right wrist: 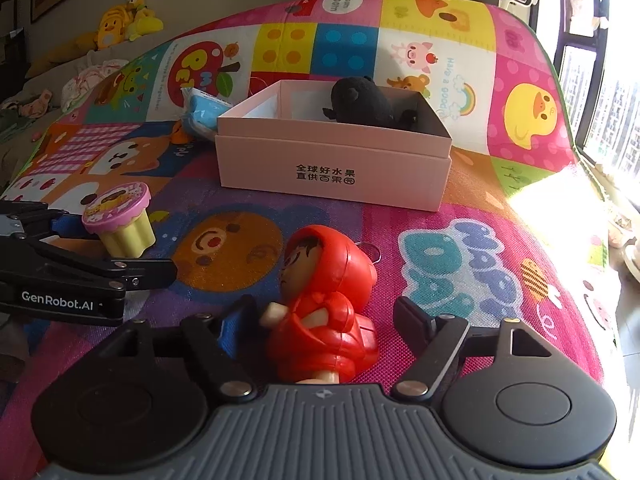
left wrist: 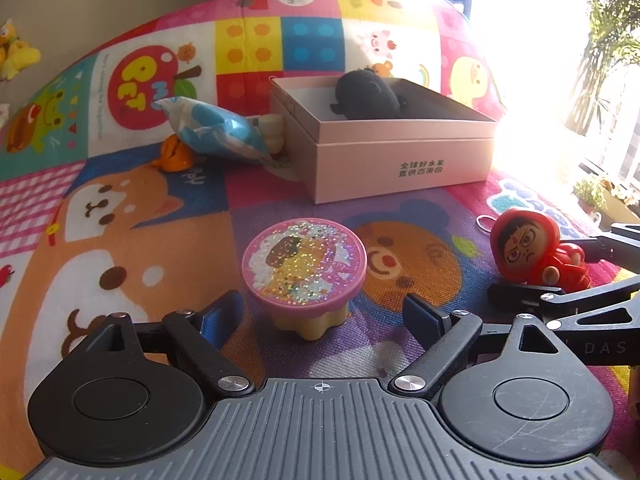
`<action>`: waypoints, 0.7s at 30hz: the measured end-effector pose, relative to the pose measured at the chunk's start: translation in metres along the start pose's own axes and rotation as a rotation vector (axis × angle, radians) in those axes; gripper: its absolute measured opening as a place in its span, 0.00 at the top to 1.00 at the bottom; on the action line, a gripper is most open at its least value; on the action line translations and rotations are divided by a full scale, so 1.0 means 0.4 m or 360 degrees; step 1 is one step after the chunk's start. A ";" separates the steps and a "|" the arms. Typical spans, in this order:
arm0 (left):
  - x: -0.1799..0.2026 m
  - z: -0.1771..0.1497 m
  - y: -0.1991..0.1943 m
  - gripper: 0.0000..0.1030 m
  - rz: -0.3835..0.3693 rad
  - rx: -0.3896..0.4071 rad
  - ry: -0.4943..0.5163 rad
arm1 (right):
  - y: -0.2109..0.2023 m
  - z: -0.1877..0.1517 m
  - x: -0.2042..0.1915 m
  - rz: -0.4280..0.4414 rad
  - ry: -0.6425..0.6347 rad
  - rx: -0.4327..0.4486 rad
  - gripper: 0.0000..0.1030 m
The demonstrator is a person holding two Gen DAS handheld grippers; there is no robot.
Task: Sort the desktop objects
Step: 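Carry the cup with left and doll with right over the box and release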
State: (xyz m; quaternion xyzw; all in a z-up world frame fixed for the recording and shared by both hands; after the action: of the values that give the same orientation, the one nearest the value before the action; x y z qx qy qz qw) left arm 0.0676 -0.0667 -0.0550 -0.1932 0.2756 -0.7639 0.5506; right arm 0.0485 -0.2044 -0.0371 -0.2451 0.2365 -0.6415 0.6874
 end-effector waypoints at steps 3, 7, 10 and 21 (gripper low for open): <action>-0.004 0.000 0.000 0.11 0.0020 -0.0001 -0.0009 | 0.000 -0.001 0.001 0.0006 0.0005 0.0002 0.20; -0.005 -0.001 0.001 0.10 0.0023 -0.0001 -0.0010 | 0.004 -0.003 0.002 0.0028 0.0018 -0.0016 0.19; -0.004 -0.002 0.001 0.10 0.0024 -0.0002 -0.0007 | 0.006 -0.003 -0.001 0.0040 0.0019 -0.0025 0.17; -0.016 0.004 0.000 0.23 0.0090 0.0004 -0.0020 | 0.000 -0.001 -0.006 0.0082 0.0017 -0.0009 0.39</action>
State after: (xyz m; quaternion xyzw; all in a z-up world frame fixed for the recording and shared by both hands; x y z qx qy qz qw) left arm 0.0707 -0.0610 -0.0535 -0.1894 0.2764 -0.7471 0.5740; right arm 0.0481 -0.2022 -0.0371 -0.2374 0.2484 -0.6241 0.7017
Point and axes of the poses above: each gripper's, at about its wrist camera, not at the fingertips, and y roughly the way its jaws point, x to its right, z to its top, the point moved 9 cm from there along y, roughly the way its jaws point, and after that the axes turned 3 degrees about y, right-handed, at the moved point
